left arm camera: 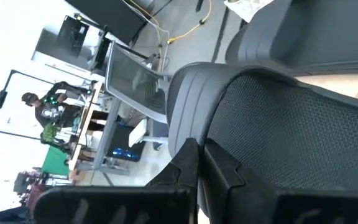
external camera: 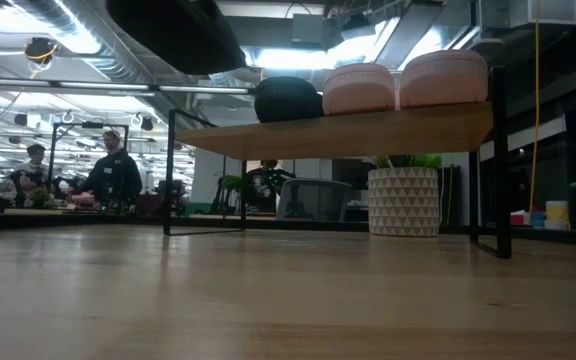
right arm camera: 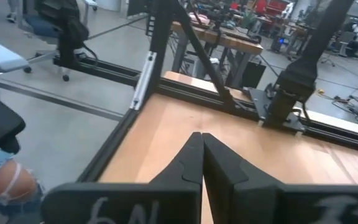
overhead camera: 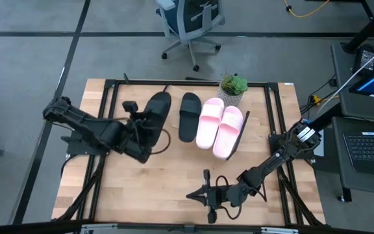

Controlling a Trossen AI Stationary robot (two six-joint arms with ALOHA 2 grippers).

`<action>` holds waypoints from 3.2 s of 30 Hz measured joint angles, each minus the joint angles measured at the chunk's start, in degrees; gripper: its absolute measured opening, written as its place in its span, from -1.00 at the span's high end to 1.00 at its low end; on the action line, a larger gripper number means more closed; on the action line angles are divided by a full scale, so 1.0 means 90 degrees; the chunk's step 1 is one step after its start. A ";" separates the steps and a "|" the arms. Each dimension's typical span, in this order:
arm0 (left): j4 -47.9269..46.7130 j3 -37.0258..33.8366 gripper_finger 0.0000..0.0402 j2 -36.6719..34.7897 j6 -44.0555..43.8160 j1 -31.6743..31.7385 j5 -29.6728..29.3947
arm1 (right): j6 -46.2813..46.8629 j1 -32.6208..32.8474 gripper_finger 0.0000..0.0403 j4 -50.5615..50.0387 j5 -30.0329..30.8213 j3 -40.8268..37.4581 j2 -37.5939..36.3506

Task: Pick and place slides into the shelf
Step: Put the black slide on the shelf

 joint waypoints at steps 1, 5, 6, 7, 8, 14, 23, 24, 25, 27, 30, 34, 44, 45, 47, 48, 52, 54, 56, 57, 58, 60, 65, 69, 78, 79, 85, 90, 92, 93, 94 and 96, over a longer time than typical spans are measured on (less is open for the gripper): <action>0.0190 0.0000 1.00 0.0000 0.0255 0.0100 0.0034 | 0.0005 -0.0024 0.96 0.0000 0.0002 0.0000 0.0000; 0.0823 0.0000 1.00 0.0001 0.1131 0.0438 0.0276 | 0.0065 -0.0090 0.96 -0.0013 -0.0071 -0.0010 0.0000; 0.0929 0.0000 1.00 0.0002 0.1294 0.0504 0.0276 | 0.0135 -0.0096 0.96 -0.0023 -0.0147 -0.0010 0.0000; 0.1024 0.0000 1.00 0.0002 0.1413 0.0566 0.0276 | 0.0153 -0.0098 0.96 -0.0037 -0.0209 -0.0010 0.0000; 0.1119 0.0000 1.00 0.0002 0.1524 0.0630 0.0276 | 0.0158 -0.0098 0.96 -0.0043 -0.0217 -0.0010 0.0000; 0.1572 0.0000 1.00 0.0002 0.2007 0.1035 0.0319 | 0.0170 -0.0098 0.96 -0.0036 -0.0221 -0.0010 0.0000; 0.2267 0.0000 1.00 0.0002 0.2722 0.1621 0.0626 | 0.0167 -0.0098 0.96 -0.0088 -0.0224 -0.0010 0.0000; 0.2354 0.0000 1.00 0.0002 0.2821 0.1676 0.0675 | 0.0172 -0.0098 0.96 -0.0119 -0.0224 -0.0010 0.0000; 0.2424 0.0000 1.00 0.0003 0.2872 0.1728 0.0730 | 0.0172 -0.0098 0.96 -0.0148 -0.0226 -0.0010 0.0000; 0.2499 0.0000 1.00 0.0005 0.2979 0.1845 0.0846 | 0.0174 -0.0098 0.96 -0.0172 -0.0226 -0.0010 0.0000; 0.2554 0.0000 1.00 0.0005 0.3028 0.2020 0.0887 | 0.0174 -0.0098 0.96 -0.0198 -0.0226 -0.0010 0.0000; 0.2564 0.0000 1.00 0.0005 0.3031 0.2253 0.0946 | 0.0174 -0.0098 0.96 -0.0218 -0.0226 -0.0010 0.0000; 0.3838 -0.0579 1.00 0.0061 0.3761 0.2784 0.1459 | 0.0174 -0.0095 0.96 -0.0277 -0.0226 -0.0010 0.0000; 0.3973 -0.0648 1.00 0.0061 0.3865 0.2834 0.1444 | 0.0174 -0.0095 0.96 -0.0277 -0.0226 -0.0010 0.0000; 0.4264 -0.0776 1.00 0.0059 0.4024 0.2952 0.1480 | 0.0174 -0.0095 0.96 -0.0277 -0.0226 -0.0010 0.0000; 0.4364 -0.0834 1.00 0.0058 0.4037 0.3007 0.1615 | 0.0174 -0.0095 0.96 -0.0279 -0.0226 -0.0010 0.0000; 0.4455 -0.1008 1.00 0.0058 0.4039 0.3182 0.1838 | 0.0174 -0.0095 0.96 -0.0322 -0.0226 -0.0010 0.0000; 0.4480 -0.1109 1.00 0.0058 0.4031 0.3240 0.1884 | 0.0174 -0.0095 0.96 -0.0340 -0.0226 -0.0010 0.0001; 0.4610 -0.1193 1.00 0.0053 0.4039 0.3252 0.1927 | 0.0174 -0.0095 0.96 -0.0342 -0.0226 -0.0010 0.0002; 0.4657 -0.1235 1.00 0.0049 0.4039 0.3251 0.1958 | 0.0170 -0.0095 0.96 -0.0345 -0.0226 -0.0010 0.0002; 0.4707 -0.1272 1.00 0.0049 0.4048 0.3247 0.1967 | 0.0167 -0.0095 0.96 -0.0346 -0.0226 -0.0010 0.0002; 0.4825 -0.1356 1.00 0.0049 0.4050 0.3247 0.1991 | 0.0167 -0.0095 0.96 -0.0345 -0.0226 -0.0010 0.0002; 0.5057 -0.1499 1.00 0.0049 0.4184 0.3247 0.2160 | 0.0150 -0.0095 0.96 -0.0367 -0.0226 -0.0010 0.0002; 0.5143 -0.1506 1.00 0.0049 0.4181 0.3252 0.2457 | 0.0097 -0.0095 0.96 -0.0369 -0.0226 -0.0010 0.0002; 0.5199 -0.1515 1.00 0.0049 0.4016 0.3252 0.2969 | -0.0064 -0.0095 0.96 -0.0403 -0.0226 -0.0010 0.0002; 0.5203 -0.1518 1.00 0.0049 0.3997 0.3252 0.3033 | -0.0062 -0.0095 0.96 -0.0425 -0.0225 -0.0010 0.0002; 0.5203 -0.1518 1.00 0.0051 0.3803 0.3260 0.3384 | -0.0064 -0.0095 0.96 -0.0461 -0.0226 -0.0010 0.0002; 0.5226 -0.1518 1.00 0.0051 0.3683 0.3260 0.3763 | -0.0066 -0.0095 0.96 -0.0461 -0.0226 -0.0010 0.0002; 0.5234 -0.1518 1.00 0.0051 0.3682 0.3257 0.3807 | -0.0066 -0.0095 0.96 -0.0461 -0.0225 -0.0010 0.0002; 0.5232 -0.1518 1.00 0.0051 0.3682 0.3257 0.3845 | -0.0066 -0.0095 0.96 -0.0461 -0.0225 -0.0010 0.0002; 0.5232 -0.1518 1.00 0.0051 0.3682 0.3257 0.3887 | -0.0066 -0.0095 0.96 -0.0461 -0.0226 -0.0010 0.0002; 0.5234 -0.1518 1.00 0.0051 0.3676 0.3279 0.3980 | -0.0066 -0.0095 0.96 -0.0461 -0.0226 -0.0010 0.0002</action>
